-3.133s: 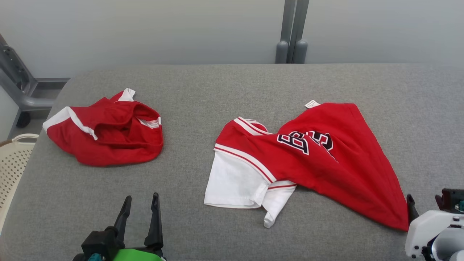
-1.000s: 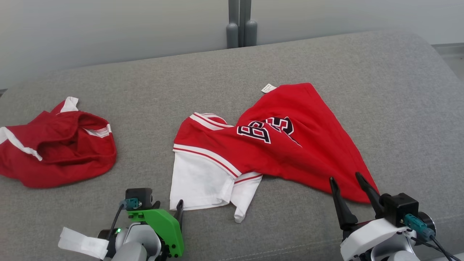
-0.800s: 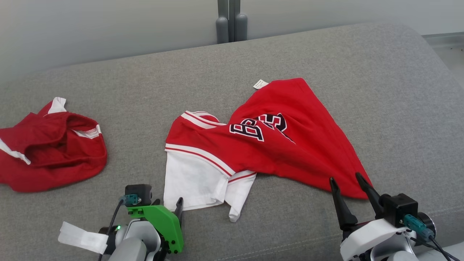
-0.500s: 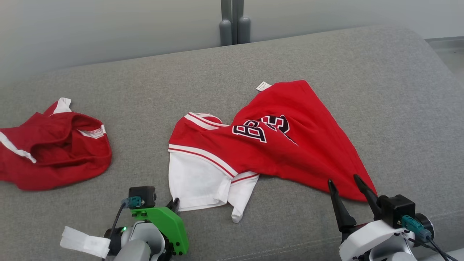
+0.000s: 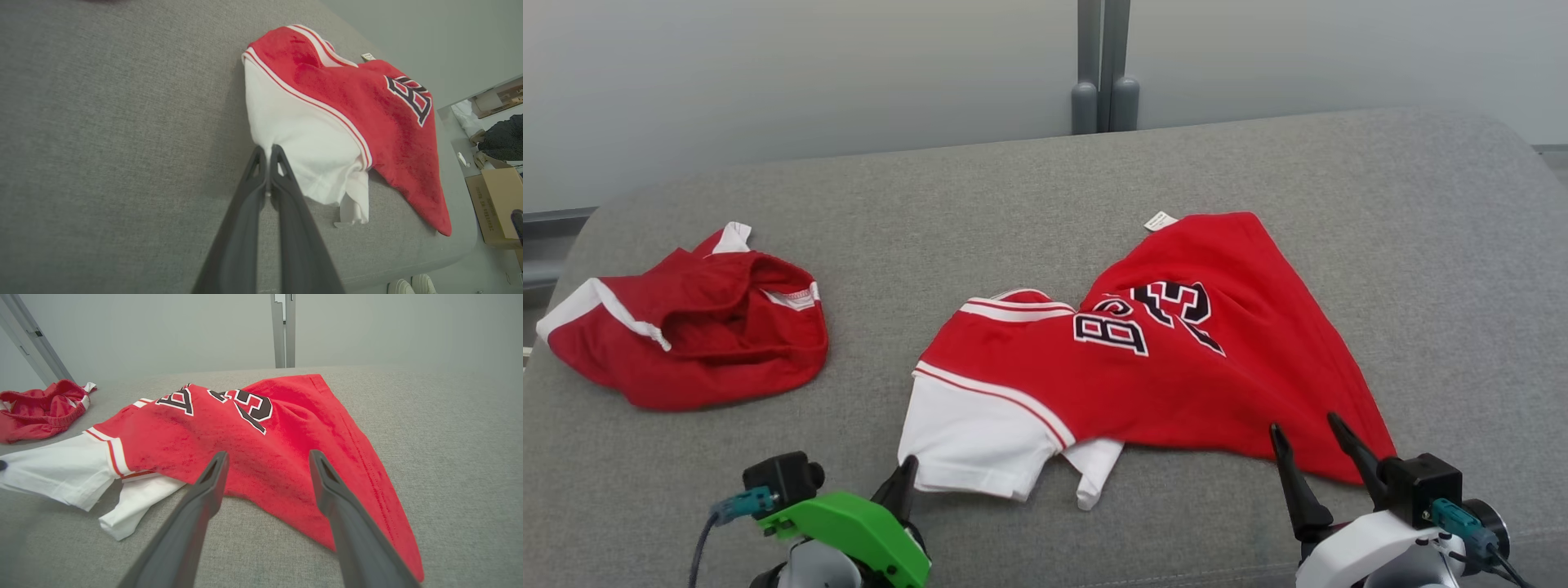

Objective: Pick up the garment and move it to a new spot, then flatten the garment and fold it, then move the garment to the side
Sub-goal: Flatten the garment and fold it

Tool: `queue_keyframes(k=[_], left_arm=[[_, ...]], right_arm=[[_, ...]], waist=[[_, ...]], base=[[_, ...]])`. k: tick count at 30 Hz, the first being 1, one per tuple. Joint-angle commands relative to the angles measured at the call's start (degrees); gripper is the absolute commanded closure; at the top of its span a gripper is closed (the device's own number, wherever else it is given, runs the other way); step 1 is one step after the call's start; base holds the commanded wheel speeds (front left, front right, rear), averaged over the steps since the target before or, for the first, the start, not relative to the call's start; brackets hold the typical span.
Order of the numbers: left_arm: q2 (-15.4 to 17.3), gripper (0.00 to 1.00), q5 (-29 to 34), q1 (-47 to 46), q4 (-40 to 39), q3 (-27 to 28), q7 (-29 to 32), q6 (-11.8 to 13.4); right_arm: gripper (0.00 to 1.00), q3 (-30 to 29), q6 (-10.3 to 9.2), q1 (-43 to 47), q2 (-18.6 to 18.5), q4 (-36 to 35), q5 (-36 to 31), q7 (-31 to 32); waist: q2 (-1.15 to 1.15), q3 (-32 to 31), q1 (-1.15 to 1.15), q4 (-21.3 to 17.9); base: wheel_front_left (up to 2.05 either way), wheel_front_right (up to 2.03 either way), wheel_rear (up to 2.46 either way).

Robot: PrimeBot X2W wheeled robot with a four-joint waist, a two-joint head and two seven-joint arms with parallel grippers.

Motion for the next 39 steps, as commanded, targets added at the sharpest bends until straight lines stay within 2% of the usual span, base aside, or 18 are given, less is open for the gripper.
queue_keyframes(k=[1, 6, 11, 17, 22, 23, 24, 32, 36, 39], left_arm=[[0.78, 1.0, -0.69, 1.35, -1.76, 0.54, 0.55, 0.63], [2.96, 1.0, -2.27, 8.02, -14.62, 2.1, 5.24, 4.87], [3.81, 1.0, -2.36, 12.22, -21.46, 2.41, 7.57, 8.07], [5.61, 1.0, 0.23, 14.69, -21.45, 1.96, 8.42, 10.66], [5.92, 0.99, 1.96, 13.49, -17.94, 1.28, 7.19, 10.89], [6.2, 0.39, 2.83, 13.01, -16.9, 1.03, 6.76, 11.03], [6.34, 0.0, 3.43, 12.73, -15.83, 0.72, 6.6, 11.22], [6.14, 0.0, 5.34, 10.71, -11.51, 1.33, 1.25, 10.47], [5.47, 0.0, 5.52, 9.89, -10.83, 2.8, -4.61, 8.74], [4.25, 0.0, 5.46, 9.21, -10.53, 4.29, -11.83, 6.62]], right_arm=[[0.0, -0.14, -0.05, 0.87, -0.28, -0.04, -0.33, -0.01], [0.0, -0.67, -0.04, 0.99, -0.3, -0.39, -0.62, 0.3], [0.0, -0.85, -0.05, 0.42, -0.33, -0.7, -1.05, 0.36], [0.0, -0.3, -0.05, -0.27, -0.39, -0.93, -1.27, 0.41], [0.0, -0.18, -0.05, -0.68, -0.55, -0.82, -1.24, 0.51], [0.0, -0.11, -0.05, -0.8, -0.56, -0.73, -1.25, 0.59], [0.0, 0.03, -0.05, -0.97, -0.56, -0.64, -1.28, 0.66], [0.0, -1.27, -0.04, -0.57, -0.28, -0.18, -1.1, 0.66], [0.0, -2.75, -0.05, -0.01, 0.24, -0.03, -0.9, 0.31], [0.0, -5.02, -0.05, 0.09, 1.15, 0.49, 1.57, -0.32]], waist=[[0.0, -0.58, 0.0, 0.97], [0.0, -0.56, 0.0, 2.41], [0.0, -0.13, 0.0, 3.31], [0.0, 0.54, 0.0, 3.65], [0.0, 1.08, 0.0, 3.65], [0.0, 1.13, 0.0, 3.57], [0.0, 1.15, 0.0, 3.46], [0.0, -0.01, 0.0, 3.45], [0.0, -0.88, 0.0, 3.93], [0.0, -1.44, 0.0, 4.3]], base=[[0.0, 0.0, 0.0], [0.0, 0.0, 0.0], [0.0, 0.0, 0.0], [0.0, 0.0, 0.0], [0.0, 0.0, 0.0], [0.0, 0.0, 0.0], [0.0, 0.0, 0.0], [0.0, 0.0, 0.0], [0.0, 0.0, 0.0], [0.0, 0.0, 0.0]])
